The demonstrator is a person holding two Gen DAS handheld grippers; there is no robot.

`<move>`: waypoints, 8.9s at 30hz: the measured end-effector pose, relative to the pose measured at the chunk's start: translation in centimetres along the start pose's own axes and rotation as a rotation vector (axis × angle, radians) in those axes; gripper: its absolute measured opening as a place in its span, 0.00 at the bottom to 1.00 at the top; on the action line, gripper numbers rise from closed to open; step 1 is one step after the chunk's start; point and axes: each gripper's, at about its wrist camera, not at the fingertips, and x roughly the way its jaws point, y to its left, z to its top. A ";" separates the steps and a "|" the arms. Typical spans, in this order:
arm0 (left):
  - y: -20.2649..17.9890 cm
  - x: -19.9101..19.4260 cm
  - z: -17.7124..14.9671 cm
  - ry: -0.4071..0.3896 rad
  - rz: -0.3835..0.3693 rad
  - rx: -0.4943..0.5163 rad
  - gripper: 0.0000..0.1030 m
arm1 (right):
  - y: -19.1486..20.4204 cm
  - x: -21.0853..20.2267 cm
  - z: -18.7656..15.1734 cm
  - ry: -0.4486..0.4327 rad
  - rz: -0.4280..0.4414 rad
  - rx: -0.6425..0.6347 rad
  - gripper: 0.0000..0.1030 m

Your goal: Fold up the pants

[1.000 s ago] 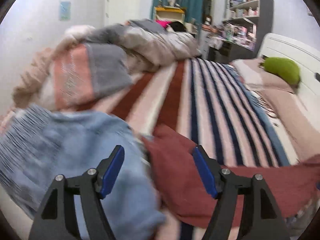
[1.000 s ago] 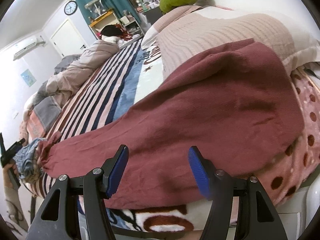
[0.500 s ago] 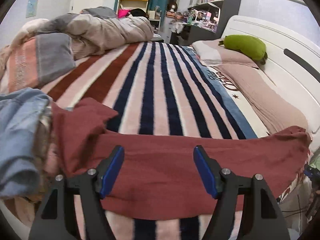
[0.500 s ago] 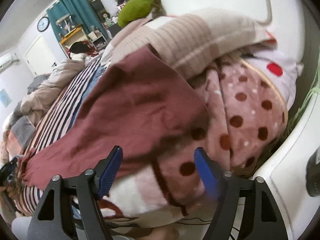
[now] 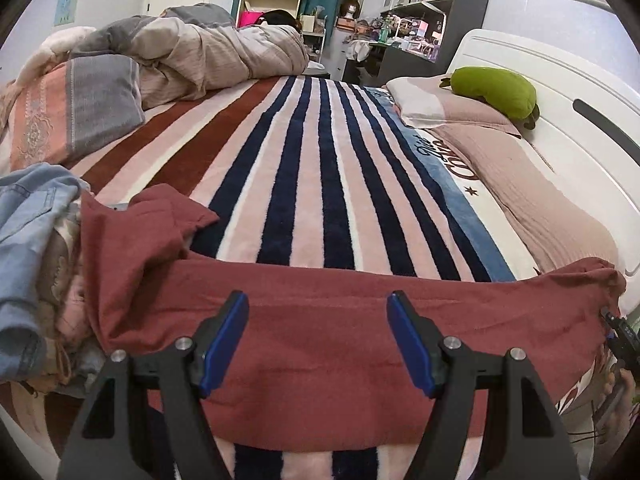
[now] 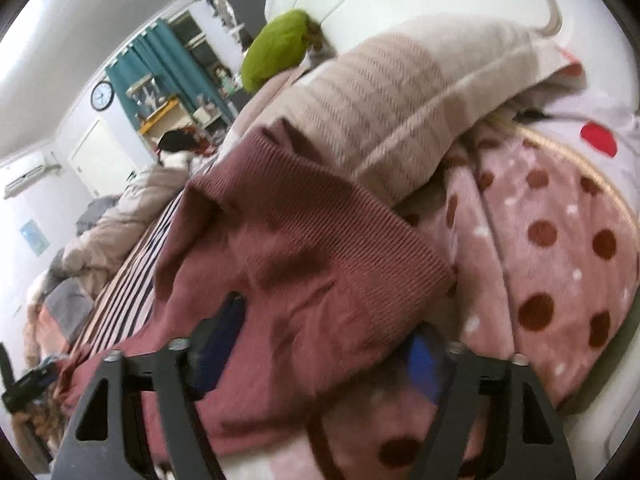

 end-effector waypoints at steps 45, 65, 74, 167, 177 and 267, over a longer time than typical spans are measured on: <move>9.4 -7.4 -4.5 -0.166 -0.127 -0.052 0.70 | 36.7 5.3 -8.7 0.427 0.303 -0.762 0.04; -3.0 1.0 -4.0 0.059 -0.466 0.048 0.74 | 30.4 1.9 -9.5 0.486 0.336 -0.703 0.46; -6.5 3.6 -5.1 0.148 -0.419 0.062 0.10 | 22.8 1.7 -7.6 0.424 0.288 -0.533 0.46; 6.7 3.0 -3.5 0.056 0.242 0.001 0.67 | 21.4 2.4 -8.3 0.398 0.328 -0.391 0.49; 8.0 6.3 -0.6 0.005 0.146 -0.147 0.12 | 21.5 2.9 -8.5 0.415 0.309 -0.393 0.49; -6.2 1.5 -4.4 0.086 -0.486 0.206 0.51 | 21.1 2.8 -6.3 0.369 0.317 -0.254 0.11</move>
